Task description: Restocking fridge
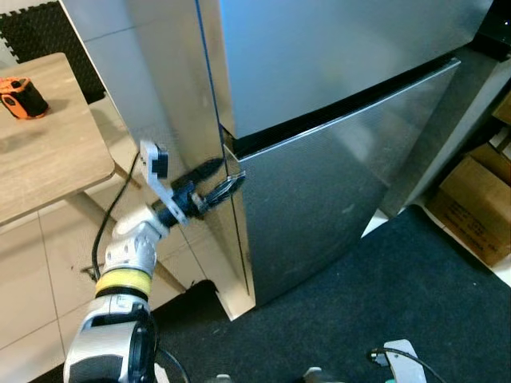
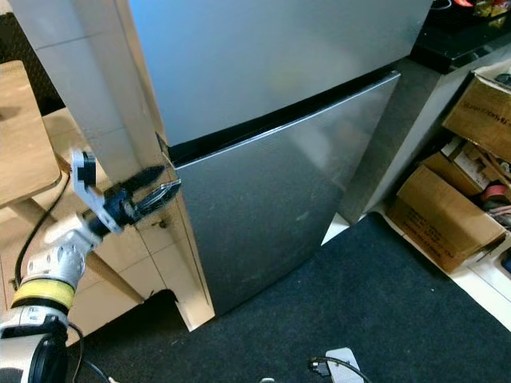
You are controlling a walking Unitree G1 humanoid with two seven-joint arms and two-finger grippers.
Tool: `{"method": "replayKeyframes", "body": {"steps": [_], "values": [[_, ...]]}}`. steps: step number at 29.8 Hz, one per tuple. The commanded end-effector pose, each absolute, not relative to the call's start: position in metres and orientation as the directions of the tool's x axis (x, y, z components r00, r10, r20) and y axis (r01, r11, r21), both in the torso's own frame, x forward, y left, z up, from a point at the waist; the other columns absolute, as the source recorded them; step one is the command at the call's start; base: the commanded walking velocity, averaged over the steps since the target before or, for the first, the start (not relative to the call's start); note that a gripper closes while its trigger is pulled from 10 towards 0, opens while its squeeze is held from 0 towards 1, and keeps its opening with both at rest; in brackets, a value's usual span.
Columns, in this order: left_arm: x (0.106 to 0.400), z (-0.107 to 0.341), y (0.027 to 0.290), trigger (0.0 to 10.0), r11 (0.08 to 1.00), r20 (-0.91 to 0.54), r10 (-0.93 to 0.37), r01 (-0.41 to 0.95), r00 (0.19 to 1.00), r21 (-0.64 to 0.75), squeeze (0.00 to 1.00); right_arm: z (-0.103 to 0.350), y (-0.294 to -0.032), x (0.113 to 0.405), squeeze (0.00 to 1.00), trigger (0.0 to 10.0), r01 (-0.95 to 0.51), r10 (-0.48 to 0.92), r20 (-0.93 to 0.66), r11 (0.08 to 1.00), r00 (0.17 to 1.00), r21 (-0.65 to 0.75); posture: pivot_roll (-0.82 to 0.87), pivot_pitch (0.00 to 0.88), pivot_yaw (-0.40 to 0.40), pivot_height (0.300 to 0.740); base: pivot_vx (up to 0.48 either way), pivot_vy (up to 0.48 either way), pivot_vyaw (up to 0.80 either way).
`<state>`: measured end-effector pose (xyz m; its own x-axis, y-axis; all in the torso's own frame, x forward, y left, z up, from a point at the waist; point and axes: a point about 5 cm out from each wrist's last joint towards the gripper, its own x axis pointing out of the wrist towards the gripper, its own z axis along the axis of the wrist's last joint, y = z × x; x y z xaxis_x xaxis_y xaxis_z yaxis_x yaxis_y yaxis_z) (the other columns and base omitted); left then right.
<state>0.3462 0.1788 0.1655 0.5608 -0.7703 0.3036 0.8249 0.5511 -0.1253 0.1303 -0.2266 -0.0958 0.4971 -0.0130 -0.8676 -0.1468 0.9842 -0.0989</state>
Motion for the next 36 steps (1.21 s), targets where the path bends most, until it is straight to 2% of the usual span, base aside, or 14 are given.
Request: {"method": "replayKeyframes", "body": {"steps": [1, 7, 11, 14, 16, 19, 20, 21, 26, 27, 29, 32, 35, 36], "values": [[0.348, 0.16, 0.167, 10.0, 0.557, 0.279, -0.777, 0.823, 0.565, -0.115, 0.0, -0.098, -0.228, 0.124, 0.0, 10.0, -0.143, -0.018, -0.876, 0.985, 0.483, -0.099, -0.09, 0.107, 0.01, 0.74, 0.0, 0.0, 0.0], [0.349, 0.158, 0.149, 10.0, 0.548, 0.243, -0.8, 0.833, 0.548, -0.075, 0.0, -0.097, -0.23, 0.125, 0.0, 10.0, -0.139, -0.023, -0.873, 0.985, 0.487, -0.104, -0.09, 0.107, 0.01, 0.74, 0.0, 0.0, 0.0], [0.348, 0.154, 0.139, 10.0, 0.518, 0.216, -0.828, 0.854, 0.517, -0.061, 0.0, -0.096, -0.231, 0.126, 0.0, 10.0, -0.138, -0.025, -0.872, 0.985, 0.488, -0.106, -0.1, 0.099, 0.011, 0.74, 0.0, 0.0, 0.0], [0.342, 0.142, 0.126, 10.0, 0.462, 0.172, -0.868, 0.885, 0.465, -0.061, 0.0, -0.096, -0.231, 0.126, 0.0, 10.0, -0.137, -0.028, -0.872, 0.985, 0.489, -0.108, -0.1, 0.099, 0.011, 0.74, 0.0, 0.0, 0.0], [0.342, 0.142, 0.126, 10.0, 0.462, 0.172, -0.868, 0.885, 0.465, -0.061, 0.0, -0.096, -0.231, 0.126, 0.0, 10.0, -0.137, -0.028, -0.872, 0.985, 0.489, -0.108, -0.1, 0.099, 0.011, 0.74, 0.0, 0.0, 0.0], [0.329, 0.135, 0.106, 10.0, 0.334, 0.188, -0.919, 0.938, 0.346, -0.094, 0.0, -0.096, -0.231, 0.126, 0.0, 10.0, -0.135, -0.029, -0.871, 0.985, 0.491, -0.109, -0.1, 0.102, 0.015, 0.74, 0.0, 0.0, 0.0], [0.329, 0.135, 0.106, 10.0, 0.334, 0.188, -0.919, 0.938, 0.346, -0.094, 0.0, -0.096, -0.231, 0.126, 0.0, 10.0, -0.135, -0.029, -0.871, 0.985, 0.491, -0.109, -0.1, 0.102, 0.015, 0.74, 0.0, 0.0, 0.0], [0.323, 0.133, 0.097, 10.0, 0.279, 0.199, -0.934, 0.955, 0.295, -0.103, 0.0, -0.096, -0.23, 0.127, 0.0, 10.0, -0.134, -0.03, -0.871, 0.985, 0.491, -0.109, -0.1, 0.102, 0.015, 0.74, 0.0, 0.0, 0.0], [0.314, 0.133, 0.082, 10.0, 0.197, 0.222, -0.95, 0.974, 0.218, -0.115, 0.0, -0.096, -0.23, 0.127, 0.0, 10.0, -0.13, -0.031, -0.87, 0.986, 0.492, -0.109, -0.1, 0.101, 0.017, 0.74, 0.0, 0.0, 0.0], [0.31, 0.134, 0.074, 10.0, 0.153, 0.236, -0.955, 0.981, 0.178, -0.12, 0.0, -0.096, -0.23, 0.127, 0.0, 10.0, -0.128, -0.032, -0.87, 0.986, 0.493, -0.109, -0.1, 0.1, 0.016, 0.74, 0.0, 0.0, 0.0], [0.31, 0.134, 0.074, 10.0, 0.153, 0.236, -0.955, 0.981, 0.178, -0.12, 0.0, -0.096, -0.23, 0.127, 0.0, 10.0, -0.128, -0.032, -0.87, 0.986, 0.493, -0.109, -0.1, 0.1, 0.016, 0.74, 0.0, 0.0, 0.0], [0.3, 0.134, 0.06, 10.0, 0.065, 0.252, -0.963, 0.99, 0.096, -0.129, 0.0, -0.096, -0.23, 0.127, 0.0, 10.0, -0.122, -0.035, -0.869, 0.986, 0.494, -0.11, -0.1, 0.097, 0.019, 0.74, 0.0, 0.0, 0.0], [0.299, 0.134, 0.059, 10.0, 0.05, 0.254, -0.964, 0.99, 0.083, -0.134, 0.0, -0.096, -0.23, 0.127, 0.0, 10.0, -0.121, -0.036, -0.869, 0.987, 0.494, -0.11, -0.1, 0.097, 0.019, 0.74, 0.0, 0.0, 0.0], [0.294, 0.135, 0.06, 10.0, 0.01, 0.27, -0.961, 0.987, 0.054, -0.162, 0.0, -0.096, -0.23, 0.127, 0.0, 10.0, -0.119, -0.036, -0.869, 0.987, 0.494, -0.108, -0.1, 0.097, 0.019, 0.74, 0.0, 0.0, 0.0]]}}
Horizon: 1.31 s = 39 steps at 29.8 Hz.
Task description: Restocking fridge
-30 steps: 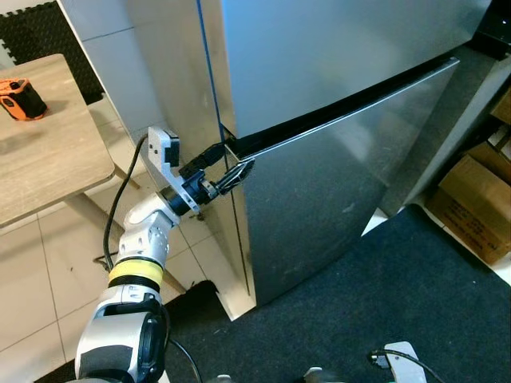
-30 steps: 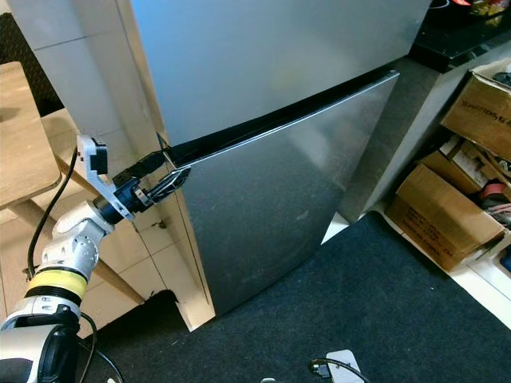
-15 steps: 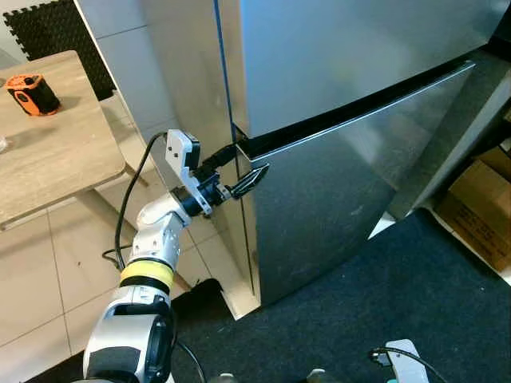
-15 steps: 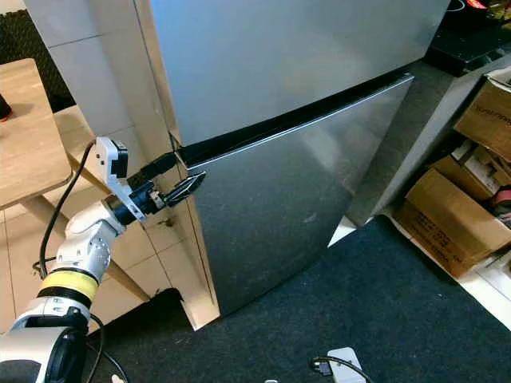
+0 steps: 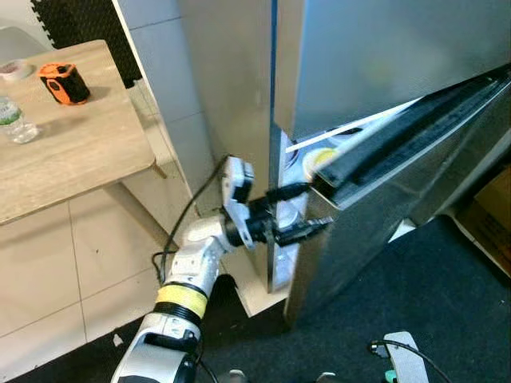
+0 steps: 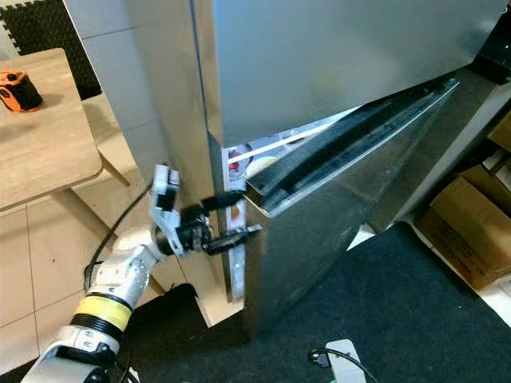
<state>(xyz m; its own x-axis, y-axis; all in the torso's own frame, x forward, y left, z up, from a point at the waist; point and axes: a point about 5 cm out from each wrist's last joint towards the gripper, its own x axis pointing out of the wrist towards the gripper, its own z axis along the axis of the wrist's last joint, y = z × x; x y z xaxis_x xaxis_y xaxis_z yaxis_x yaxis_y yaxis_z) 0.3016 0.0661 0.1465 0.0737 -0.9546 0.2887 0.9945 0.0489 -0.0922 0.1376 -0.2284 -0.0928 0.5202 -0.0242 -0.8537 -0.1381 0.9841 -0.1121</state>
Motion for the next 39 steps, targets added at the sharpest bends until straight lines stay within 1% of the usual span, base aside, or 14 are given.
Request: {"method": "replayKeyframes", "body": {"steps": [1, 6, 8, 9, 12, 17, 18, 23, 28, 30, 33, 36, 38, 39], "values": [[0.293, 0.132, 0.061, 10.0, 0.001, 0.268, -0.962, 0.984, 0.05, -0.181, 0.0, -0.097, -0.229, 0.127, 0.0, 10.0, -0.119, -0.035, -0.869, 0.987, 0.493, -0.107, -0.1, 0.1, 0.022, 0.74, 0.0, 0.0, 0.0], [0.291, 0.124, 0.066, 10.0, 0.024, 0.246, -0.966, 0.975, 0.079, -0.22, 0.0, -0.097, -0.228, 0.126, 0.0, 10.0, -0.119, -0.034, -0.87, 0.987, 0.492, -0.106, -0.09, 0.101, 0.026, 0.74, 0.0, 0.0, 0.0], [0.29, 0.093, 0.083, 10.0, 0.143, 0.134, -0.973, 0.946, 0.188, -0.291, 0.0, -0.098, -0.226, 0.126, 0.0, 10.0, -0.119, -0.031, -0.871, 0.988, 0.49, -0.102, -0.09, 0.101, 0.026, 0.74, 0.0, 0.0, 0.0], [0.29, 0.093, 0.083, 10.0, 0.143, 0.134, -0.973, 0.946, 0.188, -0.291, 0.0, -0.098, -0.226, 0.126, 0.0, 10.0, -0.119, -0.031, -0.871, 0.988, 0.49, -0.102, -0.09, 0.101, 0.026, 0.74, 0.0, 0.0, 0.0], [0.275, 0.033, 0.124, 10.0, 0.399, -0.115, -0.915, 0.816, 0.387, -0.418, 0.0, -0.099, -0.224, 0.125, 0.0, 10.0, -0.117, -0.034, -0.874, 0.988, 0.484, -0.104, -0.09, 0.097, 0.029, 0.74, 0.0, 0.0, 0.0], [0.265, 0.012, 0.142, 10.0, 0.519, -0.217, -0.853, 0.724, 0.475, -0.454, 0.0, -0.099, -0.225, 0.124, 0.0, 10.0, -0.116, -0.038, -0.876, 0.987, 0.48, -0.107, -0.09, 0.097, 0.029, 0.74, 0.0, 0.0, 0.0], [0.256, -0.005, 0.159, 10.0, 0.645, -0.315, -0.761, 0.608, 0.568, -0.463, 0.0, -0.099, -0.225, 0.124, 0.0, 10.0, -0.118, -0.043, -0.879, 0.987, 0.476, -0.112, -0.09, 0.095, 0.027, 0.74, 0.0, 0.0, 0.0], [0.244, -0.022, 0.18, 10.0, 0.78, -0.431, -0.619, 0.444, 0.657, -0.442, 0.0, -0.099, -0.226, 0.123, 0.0, 10.0, -0.119, -0.047, -0.882, 0.986, 0.47, -0.116, -0.08, 0.092, 0.022, 0.74, 0.0, 0.0, 0.0], [0.233, -0.035, 0.198, 10.0, 0.865, -0.517, -0.484, 0.296, 0.706, -0.406, 0.0, -0.1, -0.227, 0.121, 0.0, 10.0, -0.137, -0.055, -0.891, 0.982, 0.451, -0.13, -0.08, 0.09, 0.019, 0.74, 0.0, 0.0, 0.0], [0.219, -0.047, 0.212, 10.0, 0.917, -0.587, -0.36, 0.16, 0.725, -0.365, 0.0, -0.1, -0.229, 0.119, 0.0, 10.0, -0.143, -0.061, -0.899, 0.98, 0.434, -0.136, -0.09, 0.086, 0.013, 0.74, 0.0, 0.0, -0.75], [0.211, -0.052, 0.219, 10.0, 0.936, -0.621, -0.297, 0.095, 0.725, -0.338, 0.0, -0.101, -0.229, 0.118, 0.0, 10.0, -0.144, -0.063, -0.901, 0.98, 0.429, -0.137, -0.08, 0.084, 0.008, 0.74, 0.0, 0.0, -0.75], [0.194, -0.063, 0.229, 10.0, 0.962, -0.695, -0.187, -0.014, 0.694, -0.272, 0.0, -0.101, -0.23, 0.116, 0.0, 10.0, -0.147, -0.063, -0.905, 0.98, 0.42, -0.137, -0.08, 0.08, 0.001, 0.74, 0.0, 0.0, -0.75], [0.194, -0.063, 0.229, 10.0, 0.962, -0.695, -0.187, -0.014, 0.694, -0.272, 0.0, -0.101, -0.23, 0.116, 0.0, 10.0, -0.147, -0.063, -0.905, 0.98, 0.42, -0.137, -0.08, 0.08, 0.001, 0.74, 0.0, 0.0, -0.75], [0.176, -0.073, 0.235, 10.0, 0.969, -0.749, -0.117, -0.091, 0.652, -0.23, 0.0, -0.102, -0.23, 0.115, 0.0, 10.0, -0.151, -0.064, -0.909, 0.979, 0.413, -0.137, -0.08, 0.079, 0.0, 0.74, 0.0, 0.0, -0.75]]}}
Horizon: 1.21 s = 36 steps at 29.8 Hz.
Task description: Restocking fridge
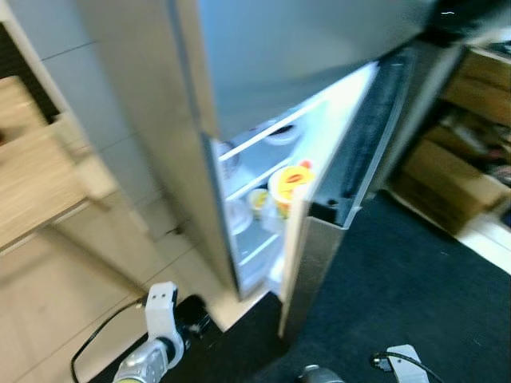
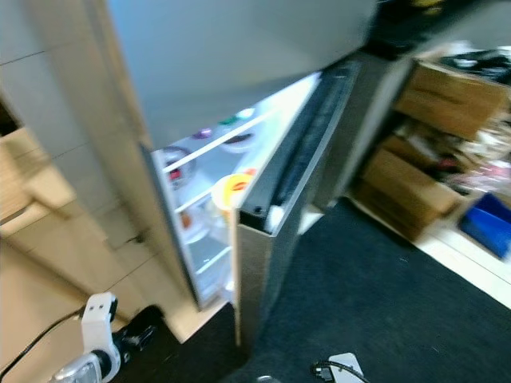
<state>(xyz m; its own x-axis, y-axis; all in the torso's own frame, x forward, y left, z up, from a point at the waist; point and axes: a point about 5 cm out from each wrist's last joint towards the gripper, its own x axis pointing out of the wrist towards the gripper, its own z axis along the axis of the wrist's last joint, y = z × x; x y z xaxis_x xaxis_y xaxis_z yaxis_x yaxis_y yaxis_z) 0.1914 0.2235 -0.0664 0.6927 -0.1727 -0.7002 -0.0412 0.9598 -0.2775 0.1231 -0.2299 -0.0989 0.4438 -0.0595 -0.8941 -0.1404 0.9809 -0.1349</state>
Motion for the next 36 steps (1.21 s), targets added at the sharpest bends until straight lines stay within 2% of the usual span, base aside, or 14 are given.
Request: {"method": "replayKeyframes", "body": {"steps": [1, 2, 5, 7, 10, 27, 32, 36], "values": [[0.176, -0.073, 0.235, 10.0, 0.969, -0.749, -0.117, -0.091, 0.652, -0.23, 0.0, -0.102, -0.23, 0.115, 0.0, 10.0, -0.151, -0.064, -0.909, 0.979, 0.413, -0.137, -0.08, 0.079, 0.0, 0.74, 0.0, 0.0, -0.75], [0.166, -0.077, 0.238, 10.0, 0.969, -0.77, -0.094, -0.12, 0.631, -0.217, 0.0, -0.102, -0.231, 0.114, 0.0, 10.0, -0.153, -0.064, -0.91, 0.978, 0.41, -0.138, -0.08, 0.076, -0.001, 0.74, 0.0, 0.0, -0.75], [0.166, -0.077, 0.238, 10.0, 0.969, -0.77, -0.094, -0.12, 0.631, -0.217, 0.0, -0.102, -0.231, 0.114, 0.0, 10.0, -0.153, -0.064, -0.91, 0.978, 0.41, -0.138, -0.08, 0.076, -0.001, 0.74, 0.0, 0.0, -0.75], [0.151, -0.083, 0.242, 10.0, 0.969, -0.799, -0.048, -0.165, 0.6, -0.182, 0.0, -0.102, -0.231, 0.114, 0.0, 10.0, -0.161, -0.063, -0.911, 0.977, 0.407, -0.14, -0.07, 0.071, -0.005, 0.74, 0.0, 0.0, -0.75], [0.147, -0.084, 0.244, 10.0, 0.969, -0.806, -0.019, -0.187, 0.592, -0.161, 0.0, -0.102, -0.231, 0.114, 0.0, 10.0, -0.169, -0.062, -0.912, 0.975, 0.405, -0.141, -0.07, 0.069, -0.008, 0.74, 0.0, 0.0, -0.75], [0.156, -0.088, 0.219, 10.0, 0.974, -0.806, -0.043, -0.156, 0.591, -0.166, 0.0, -0.101, -0.231, 0.116, 0.0, 10.0, -0.186, -0.056, -0.912, 0.972, 0.405, -0.143, -0.07, 0.056, -0.007, 0.74, 0.0, 0.0, -0.75], [0.156, -0.088, 0.218, 10.0, 0.974, -0.807, -0.042, -0.157, 0.589, -0.165, 0.0, -0.101, -0.23, 0.117, 0.0, 10.0, -0.172, -0.049, -0.907, 0.976, 0.419, -0.132, -0.07, 0.058, -0.006, 0.74, 0.0, 0.0, -0.76], [0.156, -0.088, 0.217, 10.0, 0.963, -0.801, -0.051, -0.183, 0.597, -0.198, 0.0, -0.101, -0.229, 0.118, 0.0, 10.0, -0.169, -0.044, -0.904, 0.977, 0.425, -0.128, -0.07, 0.061, -0.004, 0.74, 0.0, 0.0, 0.0]]}}
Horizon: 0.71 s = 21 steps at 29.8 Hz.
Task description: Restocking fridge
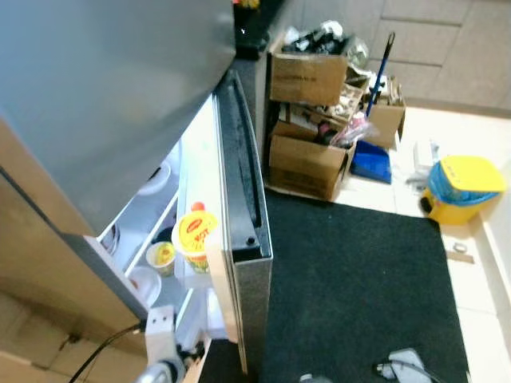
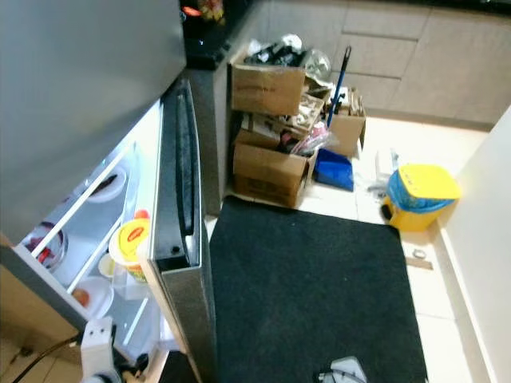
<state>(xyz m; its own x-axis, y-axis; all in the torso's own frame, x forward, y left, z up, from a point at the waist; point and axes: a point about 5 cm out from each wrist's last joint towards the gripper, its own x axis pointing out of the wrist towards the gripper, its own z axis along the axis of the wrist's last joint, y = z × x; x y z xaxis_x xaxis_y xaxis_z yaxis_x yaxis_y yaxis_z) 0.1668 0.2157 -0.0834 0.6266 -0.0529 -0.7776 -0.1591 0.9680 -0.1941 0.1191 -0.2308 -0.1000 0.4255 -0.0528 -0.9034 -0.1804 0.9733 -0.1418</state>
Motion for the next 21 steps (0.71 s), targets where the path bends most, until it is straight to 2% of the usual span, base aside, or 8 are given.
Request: {"method": "replayKeyframes", "body": {"steps": [1, 6, 15, 21], "values": [[0.158, -0.088, 0.216, 10.0, 0.957, -0.796, -0.056, -0.194, 0.603, -0.214, 0.0, -0.101, -0.229, 0.118, 0.0, 10.0, -0.169, -0.045, -0.904, 0.977, 0.426, -0.128, -0.07, 0.061, -0.004, 0.74, 0.0, -0.48, 0.0], [0.167, -0.085, 0.211, 10.0, 0.954, -0.779, -0.065, -0.191, 0.624, -0.232, 0.0, -0.101, -0.228, 0.118, 0.0, 10.0, -0.164, -0.045, -0.902, 0.978, 0.428, -0.127, -0.07, 0.063, -0.003, 0.74, 0.0, -0.449, 0.0], [0.174, -0.082, 0.209, 10.0, 0.96, -0.772, -0.037, -0.192, 0.634, -0.204, 0.0, -0.101, -0.229, 0.117, 0.0, 10.0, -0.163, -0.048, -0.903, 0.978, 0.428, -0.129, -0.08, 0.068, -0.002, 0.74, 0.0, 0.0, 0.0], [0.178, -0.081, 0.204, 10.0, 0.933, -0.758, -0.041, -0.247, 0.651, -0.263, 0.0, -0.101, -0.23, 0.116, 0.0, 10.0, -0.16, -0.052, -0.903, 0.978, 0.427, -0.133, -0.08, 0.071, -0.003, 0.74, 0.0, 0.0, 0.0]]}}
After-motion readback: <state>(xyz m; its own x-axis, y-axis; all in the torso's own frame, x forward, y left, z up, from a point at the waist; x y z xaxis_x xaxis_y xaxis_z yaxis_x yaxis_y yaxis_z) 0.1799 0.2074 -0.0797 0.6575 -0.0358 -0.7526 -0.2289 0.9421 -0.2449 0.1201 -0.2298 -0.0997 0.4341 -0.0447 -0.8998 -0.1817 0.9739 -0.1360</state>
